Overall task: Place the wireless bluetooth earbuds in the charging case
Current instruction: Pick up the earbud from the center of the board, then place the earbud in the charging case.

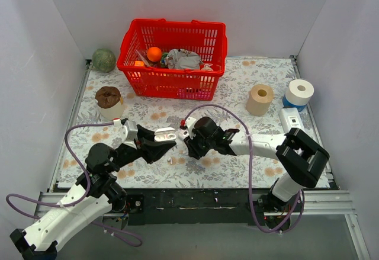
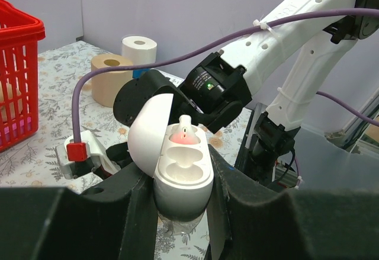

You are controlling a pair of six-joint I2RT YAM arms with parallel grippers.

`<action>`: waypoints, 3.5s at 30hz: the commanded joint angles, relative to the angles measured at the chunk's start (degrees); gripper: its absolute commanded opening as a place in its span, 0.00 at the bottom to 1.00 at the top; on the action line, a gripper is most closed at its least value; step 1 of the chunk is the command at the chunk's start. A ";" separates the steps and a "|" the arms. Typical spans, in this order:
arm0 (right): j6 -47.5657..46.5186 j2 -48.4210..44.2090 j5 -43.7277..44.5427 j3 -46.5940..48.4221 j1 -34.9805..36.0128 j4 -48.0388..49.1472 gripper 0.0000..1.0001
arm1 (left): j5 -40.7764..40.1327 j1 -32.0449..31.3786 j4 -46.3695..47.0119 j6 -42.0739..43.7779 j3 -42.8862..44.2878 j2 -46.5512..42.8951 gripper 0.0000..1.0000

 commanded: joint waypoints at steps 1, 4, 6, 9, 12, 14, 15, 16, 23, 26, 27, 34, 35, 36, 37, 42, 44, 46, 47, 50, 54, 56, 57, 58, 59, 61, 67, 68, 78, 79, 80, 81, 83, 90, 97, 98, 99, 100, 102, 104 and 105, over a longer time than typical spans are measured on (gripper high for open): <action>-0.99 1.54 -1.84 2.44 -0.60 0.91 0.43 | 0.74 0.01 0.89 -0.13 -0.40 0.55 0.00; -1.16 2.33 -2.11 2.79 -0.68 0.91 0.44 | 0.65 0.01 0.89 -0.22 -0.48 0.55 0.00; -1.25 2.86 -2.37 3.05 -0.77 0.82 0.44 | 0.65 0.01 1.15 -0.30 -0.57 0.64 0.00; -1.34 3.65 -2.37 3.23 -0.86 0.65 0.44 | 0.66 0.01 1.50 -0.57 -1.01 0.64 0.00; -1.51 4.09 -1.93 3.14 -0.95 0.38 0.45 | 0.65 0.01 1.77 -0.83 -1.28 0.73 0.00; -1.52 4.18 -1.32 2.97 -1.21 0.38 0.45 | 0.65 0.01 1.77 -0.83 -1.36 0.90 0.00; -1.51 4.18 -1.14 2.88 -1.39 0.38 0.44 | 0.57 0.01 1.86 -0.83 -1.36 0.90 0.00; -1.43 4.27 -0.79 2.79 -1.39 0.38 0.44 | 0.57 0.01 1.86 -0.83 -1.36 0.90 0.00; -0.90 4.18 1.93 2.44 -2.18 0.30 0.42 | 0.57 0.01 2.21 -1.18 -1.80 1.08 0.00; -0.55 4.01 2.20 2.00 -2.70 0.47 0.41 | 0.65 0.01 2.30 -1.27 -1.98 1.08 0.00; -0.46 4.01 2.29 1.91 -2.79 0.56 0.39 | 0.65 0.01 2.38 -1.36 -2.15 1.08 0.00; -0.20 3.30 2.81 1.47 -3.32 1.00 0.29 | 0.83 0.01 2.91 -1.80 -2.51 1.08 0.00; -0.11 3.22 2.99 1.38 -3.41 1.09 0.27 | 0.83 0.01 3.00 -1.97 -2.51 0.99 0.00; -0.20 3.13 2.99 1.38 -3.50 1.09 0.24 | 0.74 0.01 3.09 -1.97 -2.51 0.99 0.00; -0.20 2.78 2.99 1.21 -3.50 1.26 0.21 | 0.74 0.01 3.17 -2.06 -2.59 0.99 0.00; -0.11 2.60 3.25 1.03 -3.67 1.17 0.07 | 0.92 0.01 3.35 -2.24 -2.68 1.16 0.00; 0.07 1.64 3.95 0.86 -4.02 1.09 0.04 | 1.01 0.01 3.26 -2.24 -2.60 1.17 0.00; 0.59 -1.94 4.39 1.21 -4.29 0.04 0.01 | 0.92 0.01 3.26 -2.24 -2.59 1.08 0.00; 0.68 -3.88 5.61 1.38 -4.29 -1.45 0.01 | 0.74 0.01 3.26 -2.15 -2.42 1.16 0.00; 0.07 -12.67 7.64 2.26 -4.38 -5.14 0.01 | 0.22 0.01 3.70 -1.71 -2.33 1.43 0.00; -2.30 -23.22 6.33 8.57 -4.38 -13.92 0.01 | -0.57 0.01 6.33 -1.36 -2.42 3.27 0.00; -4.32 -28.76 1.61 11.21 -4.29 -18.57 0.01 | -1.02 0.01 7.82 -1.45 -2.51 5.20 0.00; -5.02 -30.52 -0.24 12.44 -4.29 -19.99 0.01 | -0.93 0.01 10.01 -1.36 -2.51 5.99 0.00; -5.64 -33.06 -2.00 15.50 -4.29 -21.75 0.01 | -0.93 0.01 11.33 -1.27 -2.68 7.04 0.00; -6.25 -34.22 -5.06 16.84 -4.29 -24.55 0.01 | -0.93 0.01 14.13 -1.18 -2.68 8.88 0.00; -8.70 -35.81 -11.04 21.57 -4.03 -28.42 0.01 | -0.93 0.01 16.61 -1.01 -1.81 11.70 0.00; -8.90 -39.94 -19.94 26.69 -3.41 -31.61 0.01 | 10.65 0.27 22.15 0.05 4.08 25.93 0.00; -8.55 -40.11 -19.95 27.13 -3.41 -31.78 0.01 | 13.28 0.27 23.29 -0.04 5.56 29.08 0.00; -10.21 -38.54 -22.67 26.43 -3.23 -31.17 0.01 | 34.39 0.45 30.94 -5.75 12.25 40.97 0.00; -10.30 -38.45 -22.85 26.17 -3.15 -30.04 0.01 | 35.71 0.45 31.56 -7.32 12.52 41.94 0.00; -10.30 -38.27 -22.85 25.82 -3.23 -29.50 0.01 | 36.16 0.45 32.43 -7.86 12.61 42.21 0.00; -10.13 -38.18 -22.76 25.12 -3.15 -28.98 0.01 | 36.60 0.36 32.70 -8.30 12.96 42.38 0.00; -9.95 -37.66 -22.06 24.33 -3.06 -27.31 0.01 | 37.04 0.36 32.27 -8.65 13.14 42.56 0.00; -9.07 -35.99 -22.23 22.30 -2.71 -23.61 0.01 | 39.32 0.27 30.60 -9.09 13.31 42.03 0.00; -8.72 -33.53 -22.41 22.65 -1.56 -22.64 0.01 | 39.59 0.27 28.40 -7.95 12.87 41.51 0.00; -8.72 -33.18 -22.32 22.65 -1.48 -22.64 0.01 | 39.59 0.27 28.22 -7.86 12.96 41.51 0.00; -8.72 -33.09 -22.24 22.65 -1.30 -22.56 0.01 | 39.59 0.18 28.22 -7.78 12.96 41.59 0.00; -8.81 -32.91 -21.97 22.74 -1.21 -22.82 0.01 | 39.76 0.18 28.05 -7.77 12.96 41.42 0.00; -8.90 -32.21 -21.80 23.00 -1.04 -23.26 0.01 | 39.76 0.27 27.96 -7.51 13.05 41.33 0.00; -9.16 -31.86 -21.44 23.09 -0.68 -23.61 0.01 | 39.50 0.27 27.78 -7.25 13.05 41.24 0.00; -9.16 -31.77 -21.27 23.00 -0.51 -23.70 0.01 | 39.50 0.27 27.78 -7.16 13.14 41.16 0.00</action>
